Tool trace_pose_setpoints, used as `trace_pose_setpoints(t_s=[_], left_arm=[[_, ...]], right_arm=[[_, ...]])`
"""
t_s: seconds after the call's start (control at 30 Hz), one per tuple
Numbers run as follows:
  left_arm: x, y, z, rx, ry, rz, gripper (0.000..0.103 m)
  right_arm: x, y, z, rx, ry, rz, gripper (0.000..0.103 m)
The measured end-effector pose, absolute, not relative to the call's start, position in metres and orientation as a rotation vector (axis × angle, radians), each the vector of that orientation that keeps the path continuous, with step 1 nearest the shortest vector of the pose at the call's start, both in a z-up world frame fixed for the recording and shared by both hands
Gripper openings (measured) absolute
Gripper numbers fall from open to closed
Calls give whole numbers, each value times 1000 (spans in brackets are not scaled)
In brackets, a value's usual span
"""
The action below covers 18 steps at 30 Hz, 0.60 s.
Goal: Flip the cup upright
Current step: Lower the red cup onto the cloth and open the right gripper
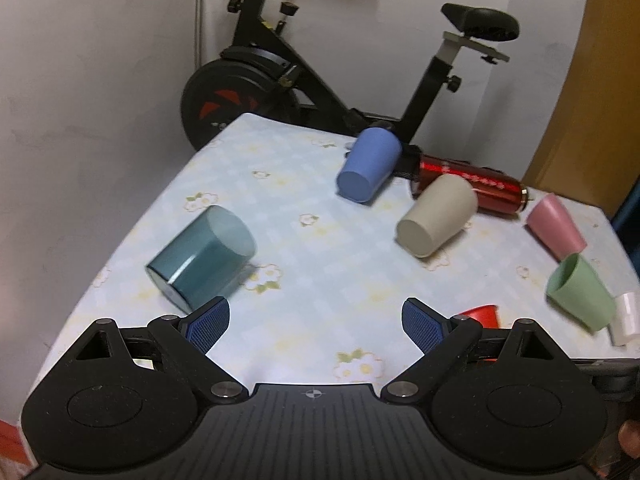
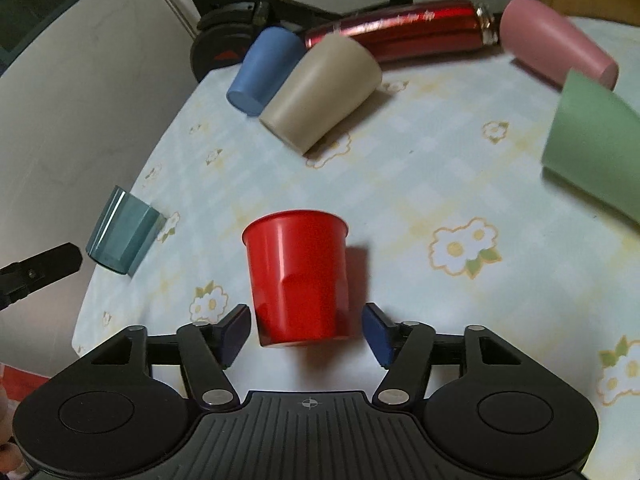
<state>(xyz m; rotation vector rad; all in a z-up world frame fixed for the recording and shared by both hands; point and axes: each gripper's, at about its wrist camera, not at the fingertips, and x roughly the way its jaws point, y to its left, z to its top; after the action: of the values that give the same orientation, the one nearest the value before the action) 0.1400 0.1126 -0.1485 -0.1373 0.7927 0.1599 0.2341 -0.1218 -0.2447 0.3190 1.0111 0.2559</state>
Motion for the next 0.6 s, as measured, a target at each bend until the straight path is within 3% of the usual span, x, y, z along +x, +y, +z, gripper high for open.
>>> trace_pose_setpoints(t_s=[0.5,0.6], left_arm=[[145,62,-160,-161,800,-1,94],[148,52,-161,-156,806,-18,94]], right_arm=[[180,-191,-217,249,684,78,66],[176,-203,-215,244,641,45,73]])
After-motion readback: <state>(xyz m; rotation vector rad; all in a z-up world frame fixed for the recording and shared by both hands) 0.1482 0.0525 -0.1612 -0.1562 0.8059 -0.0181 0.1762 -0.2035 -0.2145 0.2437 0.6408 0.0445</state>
